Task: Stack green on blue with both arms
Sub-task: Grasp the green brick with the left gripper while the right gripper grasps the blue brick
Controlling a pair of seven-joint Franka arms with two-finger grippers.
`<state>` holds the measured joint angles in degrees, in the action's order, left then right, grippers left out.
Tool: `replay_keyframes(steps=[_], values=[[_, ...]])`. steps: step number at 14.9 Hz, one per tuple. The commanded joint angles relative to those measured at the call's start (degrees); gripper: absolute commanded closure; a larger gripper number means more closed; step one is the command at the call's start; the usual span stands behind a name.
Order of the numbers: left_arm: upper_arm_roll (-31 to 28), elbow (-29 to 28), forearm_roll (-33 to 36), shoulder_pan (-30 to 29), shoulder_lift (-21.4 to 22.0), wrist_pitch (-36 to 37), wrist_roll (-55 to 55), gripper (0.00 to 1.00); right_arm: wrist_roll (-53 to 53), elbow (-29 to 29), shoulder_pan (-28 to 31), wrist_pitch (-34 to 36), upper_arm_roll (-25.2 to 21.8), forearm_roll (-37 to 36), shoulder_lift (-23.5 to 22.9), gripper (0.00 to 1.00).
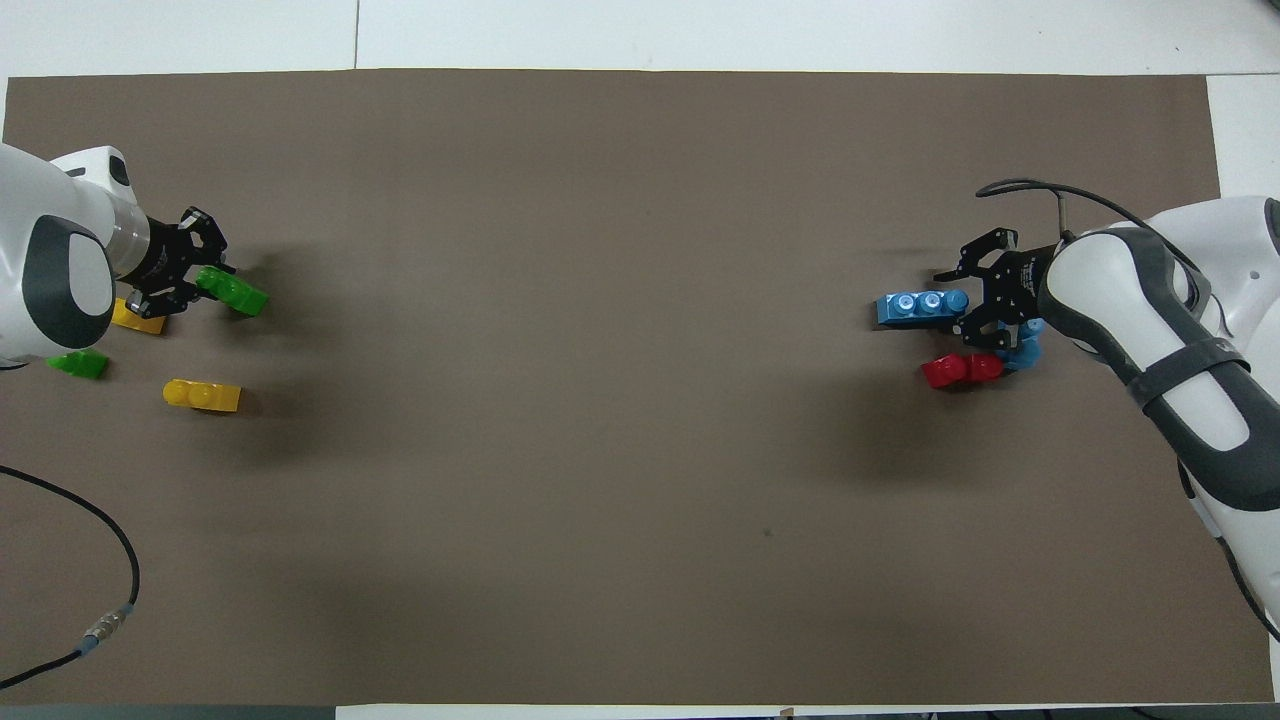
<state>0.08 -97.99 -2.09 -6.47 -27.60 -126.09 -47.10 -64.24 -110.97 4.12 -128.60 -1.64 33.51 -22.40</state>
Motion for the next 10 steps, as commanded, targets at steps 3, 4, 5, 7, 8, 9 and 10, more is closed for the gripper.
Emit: replay_keyframes(steps=[3, 4, 5, 7, 8, 9, 10], values=[[0.01, -0.01, 0.95, 0.31, 0.71, 1.02, -0.45, 1.0, 2.72, -0.13, -0.08, -0.95, 0.23, 3.58, -0.01, 0.69], [0.01, 0.08, 0.95, 0.31, 0.79, 1.19, -0.37, 1.0, 2.81, -0.13, -0.08, -0.95, 0.23, 3.58, -0.01, 0.76], [0.01, 0.08, 0.95, 0.31, 0.97, 1.37, -0.36, 1.0, 3.24, -0.13, -0.08, -0.86, 0.23, 3.58, -0.01, 0.84], [0.01, 0.08, 0.95, 0.14, 2.28, 1.8, -0.19, 1.0, 6.66, -0.04, 0.44, -0.16, 0.23, 3.58, -0.01, 1.0], [0.01, 0.08, 0.86, 0.14, 3.07, 2.16, -0.19, 1.0, 7.98, 0.13, 0.79, 0.37, 0.23, 3.58, -0.01, 1.0], [0.01, 0.08, 0.86, 0.31, 3.51, 2.42, -0.28, 1.0, 8.69, 0.66, 0.8, 1.5, 0.23, 3.58, -0.01, 1.0], [0.01, -0.1, 0.86, 0.4, 4.56, 2.95, -0.45, 1.0, 8.61, 1.79, 0.8, 2.73, 0.23, 3.58, -0.01, 1.0]])
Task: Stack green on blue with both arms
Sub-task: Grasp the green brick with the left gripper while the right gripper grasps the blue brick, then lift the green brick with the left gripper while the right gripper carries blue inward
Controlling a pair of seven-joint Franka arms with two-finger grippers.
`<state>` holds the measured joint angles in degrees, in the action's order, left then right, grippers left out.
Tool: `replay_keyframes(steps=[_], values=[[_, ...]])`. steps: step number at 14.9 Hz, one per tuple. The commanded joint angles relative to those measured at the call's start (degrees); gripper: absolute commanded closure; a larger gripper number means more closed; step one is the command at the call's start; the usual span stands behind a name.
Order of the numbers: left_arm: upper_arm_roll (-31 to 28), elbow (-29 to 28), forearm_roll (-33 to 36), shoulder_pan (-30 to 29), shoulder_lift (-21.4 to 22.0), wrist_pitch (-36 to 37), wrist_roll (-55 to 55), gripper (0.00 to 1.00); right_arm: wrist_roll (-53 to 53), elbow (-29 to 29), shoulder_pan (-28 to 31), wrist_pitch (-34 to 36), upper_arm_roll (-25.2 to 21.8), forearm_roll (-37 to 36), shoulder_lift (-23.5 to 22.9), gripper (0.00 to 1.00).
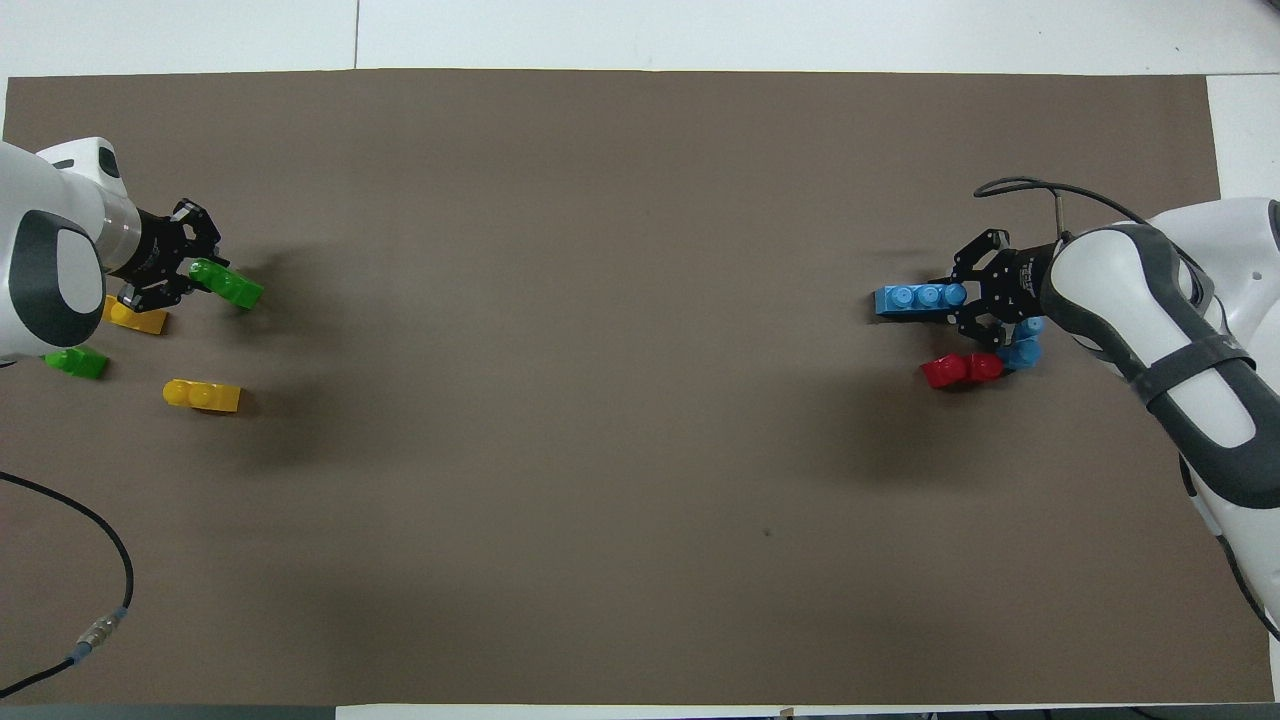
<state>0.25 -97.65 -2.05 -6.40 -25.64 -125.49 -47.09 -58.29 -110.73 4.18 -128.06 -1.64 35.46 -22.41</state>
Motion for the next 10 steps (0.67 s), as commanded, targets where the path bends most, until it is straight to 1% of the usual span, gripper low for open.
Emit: replay_keyframes(steps=[1, 3, 4, 6, 9, 10], values=[[-0.16, -0.43, 0.82, 0.6, 3.39, 3.4, -0.72, 1.0, 2.04, 2.96, 0.66, 4.11, 0.23, 1.63, 0.25, 1.0], [-0.16, -0.43, 0.74, 1.12, 5.41, 5.6, -0.89, 1.0, -0.93, 5.77, -0.3, 8.59, 0.23, 1.63, 1.22, 1.0], [-0.07, -0.52, 0.56, 1.21, 6.47, 6.74, -1.5, 1.0, -3.91, 6.31, -0.74, 9.48, 0.67, 1.63, 2.79, 1.0], [0.19, -0.61, 0.56, 2.35, 8.14, 8.32, -5.7, 1.0, -7.79, 6.31, -5.56, 9.67, 0.67, 1.63, 6.3, 1.0], [0.11, -0.61, 0.56, 5.86, 9.55, 9.47, -16.15, 1.0, -15.69, 6.58, -11.54, 9.14, 0.67, 1.37, 9.21, 1.0], [0.19, -0.7, 0.56, 6.92, 9.99, 9.73, -19.32, 1.0, -16.41, 6.93, -13.82, 9.23, 0.67, 1.02, 10.01, 1.0]])
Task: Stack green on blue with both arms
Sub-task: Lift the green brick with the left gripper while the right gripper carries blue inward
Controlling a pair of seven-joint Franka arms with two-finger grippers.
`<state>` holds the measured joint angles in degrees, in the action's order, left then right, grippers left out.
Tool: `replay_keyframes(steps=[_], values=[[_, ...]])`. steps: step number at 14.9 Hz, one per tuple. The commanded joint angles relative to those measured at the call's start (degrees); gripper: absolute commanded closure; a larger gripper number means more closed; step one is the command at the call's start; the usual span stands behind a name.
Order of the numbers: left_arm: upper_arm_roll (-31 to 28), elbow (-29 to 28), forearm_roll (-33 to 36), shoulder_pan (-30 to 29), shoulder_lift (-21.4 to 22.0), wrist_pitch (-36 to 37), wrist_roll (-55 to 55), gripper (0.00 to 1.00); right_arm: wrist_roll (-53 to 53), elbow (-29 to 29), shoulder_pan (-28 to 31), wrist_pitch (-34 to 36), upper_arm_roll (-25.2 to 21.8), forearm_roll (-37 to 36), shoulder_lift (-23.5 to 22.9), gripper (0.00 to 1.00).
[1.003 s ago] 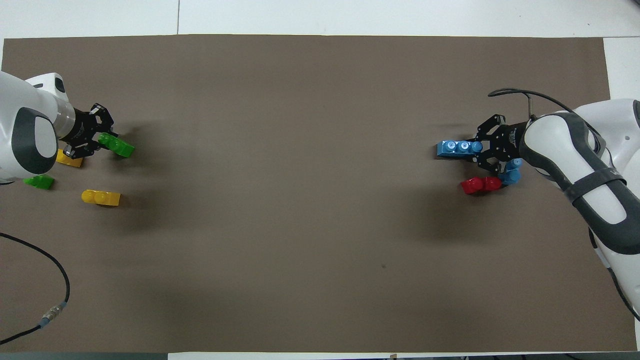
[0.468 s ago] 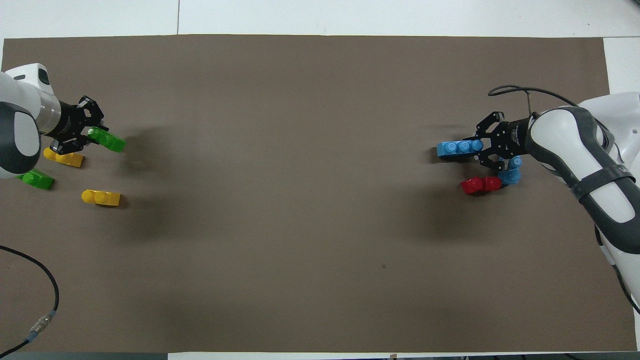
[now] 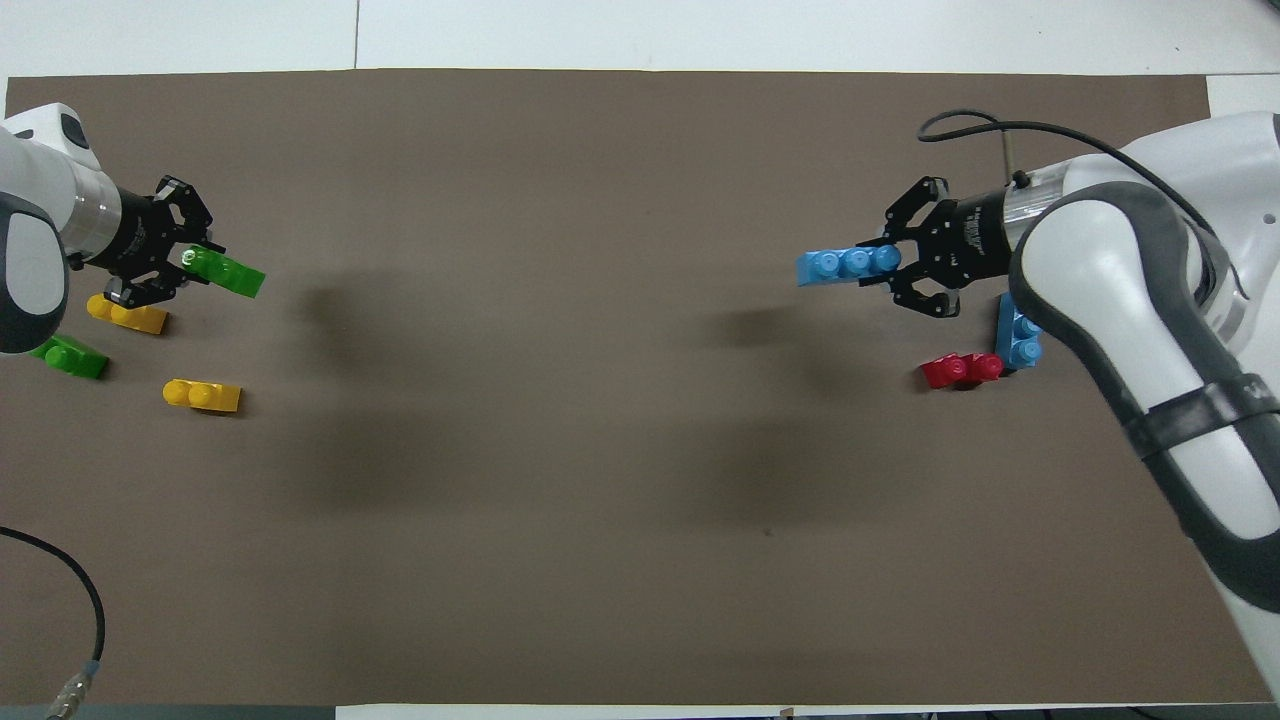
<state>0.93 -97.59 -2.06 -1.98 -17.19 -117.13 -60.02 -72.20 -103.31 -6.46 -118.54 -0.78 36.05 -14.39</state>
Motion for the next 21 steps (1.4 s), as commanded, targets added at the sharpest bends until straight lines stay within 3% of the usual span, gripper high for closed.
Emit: replay_keyframes(steps=[1, 4, 6, 10, 16, 19, 21], values=[[-0.58, -1.02, 0.57, 3.56, 2.5, 2.24, -8.6, 1.0, -3.03, -0.14, -5.82, -0.2, -0.19, 0.52, 2.26, 1.0], [-0.49, -1.2, 0.57, 6.02, 5.4, 5.76, -13.0, 1.0, -11.43, -0.05, -13.47, -2.47, -0.36, -0.36, 2.26, 1.0], [-0.4, -1.37, 0.48, 7.43, 7.34, 8.3, -16.69, 1.0, -15.06, -1.01, -17.78, -8.26, -0.27, -1.85, 2.18, 1.0], [-0.4, -1.46, 0.48, 11.03, 8.75, 9.81, -28.19, 1.0, -22.89, -7.15, -24.55, -17.14, -0.19, -1.86, 3.05, 1.0], [-0.49, -2.86, 0.48, 18.4, 10.07, 9.73, -39.72, 1.0, -24.13, -11.38, -29.75, -23.47, -0.1, -1.68, 0.34, 1.0], [-0.49, -5.75, 0.48, 21.57, 11.3, 8.24, -42.8, 1.0, -24.39, -12.18, -29.76, -24.37, -0.1, -0.98, -0.28, 1.0], [-0.58, -10.66, 0.57, 24.73, 13.4, 4.21, -45.69, 1.0, -25.53, -12.18, -29.67, -24.72, -0.1, -0.98, -1.33, 1.0]])
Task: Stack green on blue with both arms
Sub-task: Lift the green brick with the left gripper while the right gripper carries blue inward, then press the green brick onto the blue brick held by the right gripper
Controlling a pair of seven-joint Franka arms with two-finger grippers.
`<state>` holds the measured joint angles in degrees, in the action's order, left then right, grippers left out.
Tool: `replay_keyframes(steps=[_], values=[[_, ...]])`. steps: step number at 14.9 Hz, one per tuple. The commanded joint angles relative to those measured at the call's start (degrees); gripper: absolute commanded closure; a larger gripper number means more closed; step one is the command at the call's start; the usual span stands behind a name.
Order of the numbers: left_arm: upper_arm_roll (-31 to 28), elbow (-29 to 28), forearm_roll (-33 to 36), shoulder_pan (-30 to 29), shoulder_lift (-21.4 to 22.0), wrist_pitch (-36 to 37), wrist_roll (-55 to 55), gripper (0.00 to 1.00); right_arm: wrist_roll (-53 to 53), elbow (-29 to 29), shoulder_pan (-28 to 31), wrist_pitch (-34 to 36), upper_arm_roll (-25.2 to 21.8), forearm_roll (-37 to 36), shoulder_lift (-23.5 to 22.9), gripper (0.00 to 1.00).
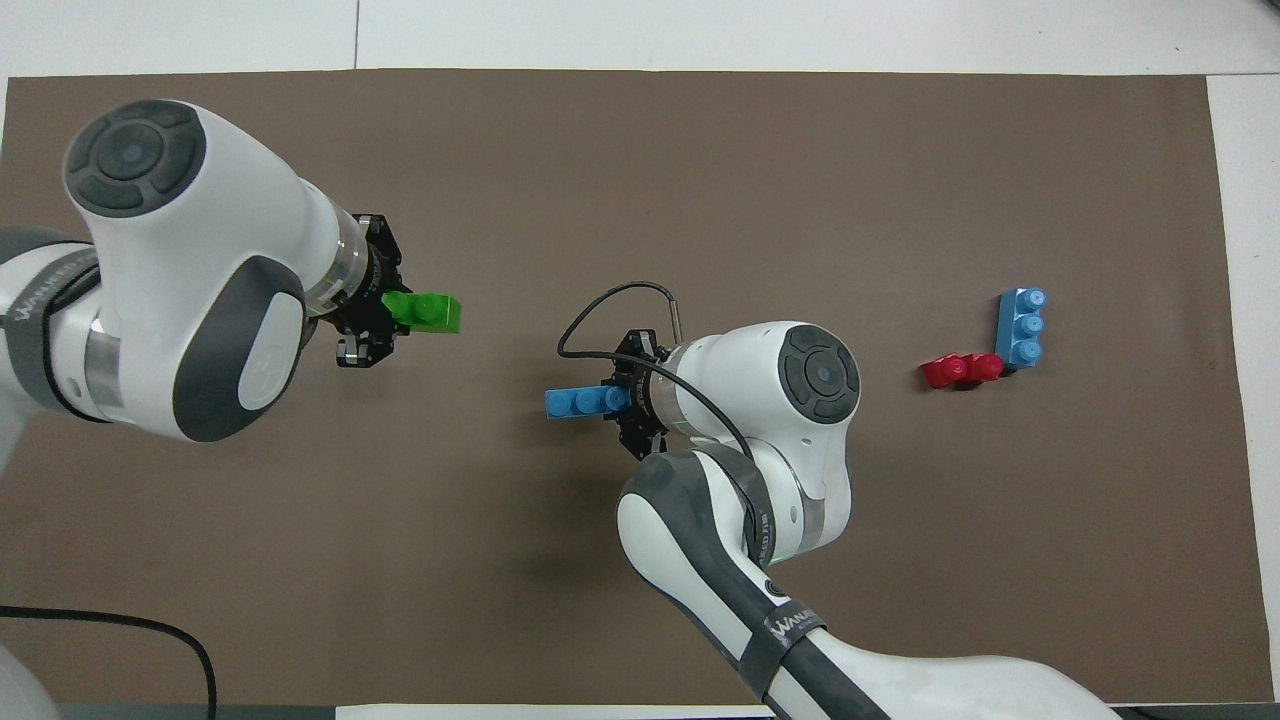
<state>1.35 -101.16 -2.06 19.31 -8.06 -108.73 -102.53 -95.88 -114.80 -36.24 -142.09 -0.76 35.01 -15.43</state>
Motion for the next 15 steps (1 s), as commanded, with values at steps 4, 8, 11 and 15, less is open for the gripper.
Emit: replay_keyframes(steps=[4, 8, 11, 15], values=[[-1.0, -17.04, 0.92, 8.55, 7.79, -14.57, -11.36, 1.0, -1.85, -3.49, 0.29, -6.08, -0.12, 0.06, -1.26, 1.0], [-1.0, -17.67, 0.92, 11.8, 7.88, -16.16, -17.16, 1.0, -1.85, -4.47, 0.38, -6.8, -0.12, 0.24, -1.18, 1.0], [-1.0, -19.42, 2.05, 14.52, 7.36, -19.4, -21.91, 1.0, -1.85, -4.55, 0.38, -7.23, -0.12, 1.46, -1.35, 1.0], [-1.0, -19.51, 3.47, 16.55, 5.77, -21.0, -25.61, 1.0, -1.41, -5.43, 0.11, -9.87, -0.03, 3.31, -1.7, 1.0]])
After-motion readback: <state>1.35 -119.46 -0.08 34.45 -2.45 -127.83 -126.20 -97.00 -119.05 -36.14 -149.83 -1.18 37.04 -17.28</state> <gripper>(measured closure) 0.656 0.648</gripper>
